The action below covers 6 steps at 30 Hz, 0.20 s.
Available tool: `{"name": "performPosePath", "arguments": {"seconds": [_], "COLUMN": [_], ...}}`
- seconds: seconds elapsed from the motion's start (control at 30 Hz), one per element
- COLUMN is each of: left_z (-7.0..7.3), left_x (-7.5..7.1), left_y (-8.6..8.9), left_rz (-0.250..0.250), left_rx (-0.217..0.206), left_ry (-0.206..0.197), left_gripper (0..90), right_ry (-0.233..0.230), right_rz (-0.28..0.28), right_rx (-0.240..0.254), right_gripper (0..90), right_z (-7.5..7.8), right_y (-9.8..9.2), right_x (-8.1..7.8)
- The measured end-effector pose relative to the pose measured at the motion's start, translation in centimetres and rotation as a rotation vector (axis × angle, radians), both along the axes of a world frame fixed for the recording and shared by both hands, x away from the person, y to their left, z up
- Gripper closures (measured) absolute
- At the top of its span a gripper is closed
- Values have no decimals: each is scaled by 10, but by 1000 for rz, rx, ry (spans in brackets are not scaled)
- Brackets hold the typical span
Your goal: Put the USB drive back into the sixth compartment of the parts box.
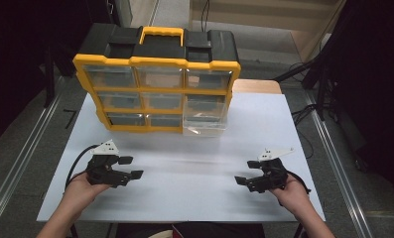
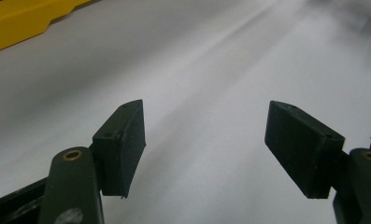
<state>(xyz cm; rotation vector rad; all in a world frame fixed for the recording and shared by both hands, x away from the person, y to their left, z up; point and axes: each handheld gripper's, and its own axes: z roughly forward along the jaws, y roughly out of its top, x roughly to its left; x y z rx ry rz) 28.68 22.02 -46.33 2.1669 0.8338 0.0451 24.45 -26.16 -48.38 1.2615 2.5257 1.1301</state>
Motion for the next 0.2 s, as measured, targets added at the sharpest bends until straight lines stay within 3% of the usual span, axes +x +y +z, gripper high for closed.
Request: {"name": "performPosePath", "arguments": {"seconds": [0.2], "left_z": [-1], "left_x": [0], "left_y": [0], "left_rz": [-3], "left_rx": [7], "left_ry": [2], "left_gripper": [299], "right_ry": [3], "right_rz": [3], "right_rx": [0], "right_gripper": [172], "right_z": [-1], "right_y": [0], "right_x": [0]}}
